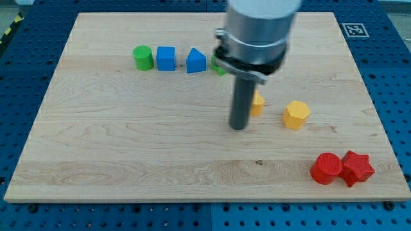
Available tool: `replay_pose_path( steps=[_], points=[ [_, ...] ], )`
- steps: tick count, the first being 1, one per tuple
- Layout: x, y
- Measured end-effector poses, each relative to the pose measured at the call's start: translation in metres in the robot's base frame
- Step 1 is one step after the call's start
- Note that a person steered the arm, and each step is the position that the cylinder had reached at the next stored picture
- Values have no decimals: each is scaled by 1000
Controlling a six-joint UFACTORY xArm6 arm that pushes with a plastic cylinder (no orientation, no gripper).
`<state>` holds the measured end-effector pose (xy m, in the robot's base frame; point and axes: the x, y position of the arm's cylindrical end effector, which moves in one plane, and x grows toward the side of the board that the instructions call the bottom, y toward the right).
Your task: Move the yellow heart close to yellow hexagon
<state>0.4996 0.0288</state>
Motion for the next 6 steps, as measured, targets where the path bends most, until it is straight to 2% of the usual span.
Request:
replay_pose_path(
  steps=[1, 2, 3, 4, 6],
  points=[
    [-17, -21],
    [-54, 21],
    [-58, 77],
    [-53, 103],
    [-30, 110]
  ],
)
